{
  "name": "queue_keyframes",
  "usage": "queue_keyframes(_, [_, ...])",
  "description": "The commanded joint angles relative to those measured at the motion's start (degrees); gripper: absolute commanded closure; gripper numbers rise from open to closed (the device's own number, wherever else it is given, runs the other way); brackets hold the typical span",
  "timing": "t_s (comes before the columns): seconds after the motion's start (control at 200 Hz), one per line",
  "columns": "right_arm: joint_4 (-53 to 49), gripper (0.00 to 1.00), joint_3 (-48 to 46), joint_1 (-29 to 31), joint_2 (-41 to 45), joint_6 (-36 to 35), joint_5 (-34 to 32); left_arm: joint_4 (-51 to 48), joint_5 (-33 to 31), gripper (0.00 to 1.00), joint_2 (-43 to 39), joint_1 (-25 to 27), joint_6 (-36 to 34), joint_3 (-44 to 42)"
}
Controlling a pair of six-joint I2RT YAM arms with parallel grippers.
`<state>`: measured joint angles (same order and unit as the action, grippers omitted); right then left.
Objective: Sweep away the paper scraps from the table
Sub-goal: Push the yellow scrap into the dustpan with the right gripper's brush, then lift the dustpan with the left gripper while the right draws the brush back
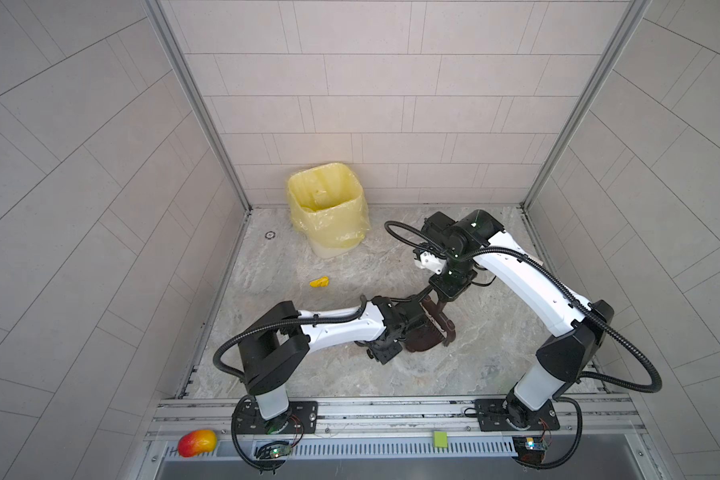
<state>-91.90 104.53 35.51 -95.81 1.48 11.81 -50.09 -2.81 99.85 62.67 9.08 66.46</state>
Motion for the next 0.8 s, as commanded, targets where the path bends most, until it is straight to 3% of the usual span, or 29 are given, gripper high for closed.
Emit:
queue_keyframes(0.0, [-1.9,1.00,0.0,1.0,1.4,-0.9,3.6,-0.5,-1.0,1.00,-1.2,0.3,1.0,-0.6])
queue_keyframes(0.155, [-2.2,1.00,0.3,1.9,2.7,-0.4,6.1,-0.5,-1.3,1.00,-1.3,0.3,1.0,-0.7])
queue_keyframes(0.43, [-5.2,1.00,1.3,0.3,4.9,1.3,-5.3,0.8,-2.5,1.00,-3.2,0.3,1.8,-2.2])
queue_keyframes(0.641, [-5.4,1.00,4.2,-2.5,6.0,2.0,-8.7,1.7,-4.1,1.00,-6.1,0.2,2.9,-3.5])
queue_keyframes(0.796, [-3.4,1.00,4.9,-8.0,8.8,2.3,-8.8,0.3,-4.8,1.00,-8.3,0.2,3.9,-3.7])
